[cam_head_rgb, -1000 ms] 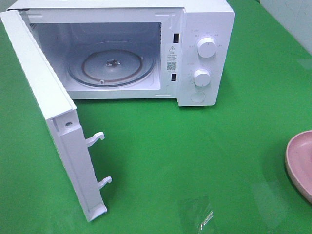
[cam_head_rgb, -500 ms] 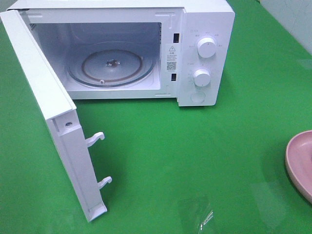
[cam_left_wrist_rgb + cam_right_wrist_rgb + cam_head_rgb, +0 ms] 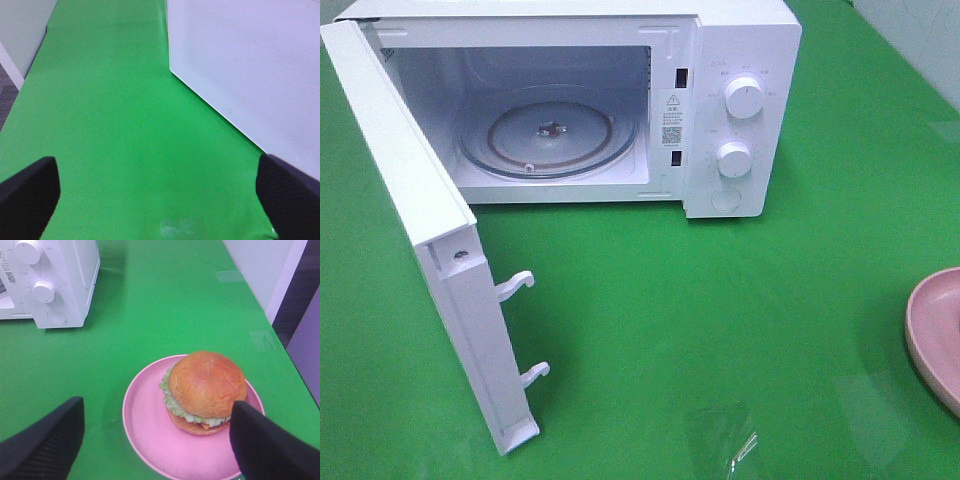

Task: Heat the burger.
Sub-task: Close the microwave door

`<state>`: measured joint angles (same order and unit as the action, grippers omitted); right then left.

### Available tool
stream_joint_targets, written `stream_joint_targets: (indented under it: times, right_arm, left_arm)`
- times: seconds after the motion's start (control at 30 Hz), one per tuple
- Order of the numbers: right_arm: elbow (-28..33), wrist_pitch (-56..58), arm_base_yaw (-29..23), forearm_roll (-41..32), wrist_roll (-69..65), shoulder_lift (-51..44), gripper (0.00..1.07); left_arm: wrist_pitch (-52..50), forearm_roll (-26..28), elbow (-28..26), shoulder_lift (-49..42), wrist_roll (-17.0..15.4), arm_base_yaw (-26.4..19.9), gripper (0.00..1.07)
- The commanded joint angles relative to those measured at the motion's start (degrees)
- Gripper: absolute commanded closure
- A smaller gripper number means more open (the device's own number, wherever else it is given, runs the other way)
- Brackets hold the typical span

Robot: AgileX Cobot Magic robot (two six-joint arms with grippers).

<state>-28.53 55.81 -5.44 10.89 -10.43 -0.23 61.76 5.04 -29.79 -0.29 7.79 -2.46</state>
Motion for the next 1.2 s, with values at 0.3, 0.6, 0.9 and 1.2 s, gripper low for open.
stream_joint_targets:
  times: [0.3,0.6,0.9,1.2]
  right_arm:
    - [0.23,-0.34,0.17,0.23,0.4,-1.55,0.31]
    - [0.23,-0.34,0.17,0.23,0.4,-1.55,0.31]
    - [0.23,-0.34,0.17,0.23,0.4,-1.55,0.31]
    - [0.23,-0.34,0.17,0.23,0.4,-1.55,0.31]
  left_arm:
    - [-0.4,-0.06,0.11,-0.4,0.0,0.29,0.07]
    - [-0.4,-0.06,0.11,-0.4,0.0,0.29,0.07]
    - [-1.49,0.0,-1.72,-0.34,-0.06,0.29,0.08]
    - [-10.6,-0.46,-2.52,2.12,-0.06,0.29,0.46]
